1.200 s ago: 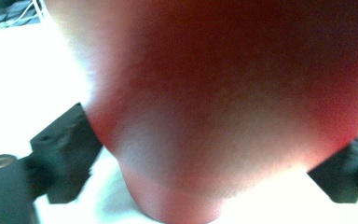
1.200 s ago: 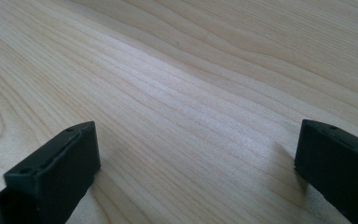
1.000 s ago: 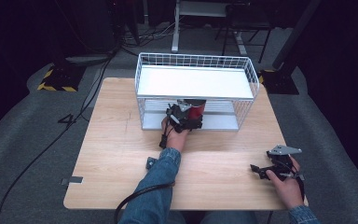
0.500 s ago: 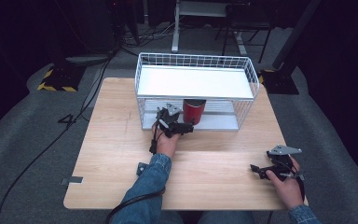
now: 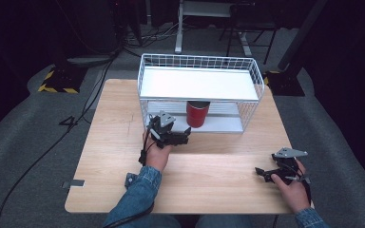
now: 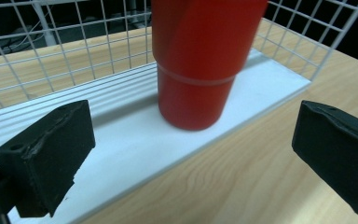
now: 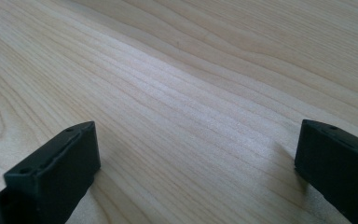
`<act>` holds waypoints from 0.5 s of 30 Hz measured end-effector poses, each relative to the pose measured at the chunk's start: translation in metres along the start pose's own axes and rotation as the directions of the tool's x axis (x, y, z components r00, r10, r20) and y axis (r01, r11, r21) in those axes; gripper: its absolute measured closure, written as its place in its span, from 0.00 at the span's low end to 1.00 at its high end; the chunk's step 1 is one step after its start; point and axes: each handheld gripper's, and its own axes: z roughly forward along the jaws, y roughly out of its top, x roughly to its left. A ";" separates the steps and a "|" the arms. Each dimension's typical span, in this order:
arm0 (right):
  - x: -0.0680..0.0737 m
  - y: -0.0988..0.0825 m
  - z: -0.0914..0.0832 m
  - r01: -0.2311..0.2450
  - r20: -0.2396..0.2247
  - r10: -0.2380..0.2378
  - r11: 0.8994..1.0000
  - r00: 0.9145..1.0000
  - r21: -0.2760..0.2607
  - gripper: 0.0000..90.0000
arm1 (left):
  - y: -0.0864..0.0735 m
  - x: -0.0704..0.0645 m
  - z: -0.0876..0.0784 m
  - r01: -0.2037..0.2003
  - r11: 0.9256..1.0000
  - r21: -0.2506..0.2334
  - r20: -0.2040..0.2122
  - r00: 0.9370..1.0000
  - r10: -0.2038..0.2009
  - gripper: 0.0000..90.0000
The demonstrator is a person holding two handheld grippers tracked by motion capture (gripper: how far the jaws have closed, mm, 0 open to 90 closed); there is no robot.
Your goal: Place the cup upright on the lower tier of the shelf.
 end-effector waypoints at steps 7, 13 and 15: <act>0.000 0.000 0.000 0.000 0.000 0.000 1.000 1.000 0.000 0.00 | -0.003 -0.005 -0.031 -0.026 1.000 -0.010 0.003 1.000 0.026 0.00; 0.000 0.000 0.000 -0.001 0.000 0.001 1.000 1.000 -0.001 0.00 | -0.007 -0.012 -0.054 -0.096 0.995 0.010 -0.005 0.995 0.096 0.00; 0.000 0.000 0.000 -0.001 0.000 0.001 1.000 1.000 -0.001 0.00 | -0.009 -0.012 -0.062 -0.111 0.994 0.017 -0.010 0.994 0.111 0.00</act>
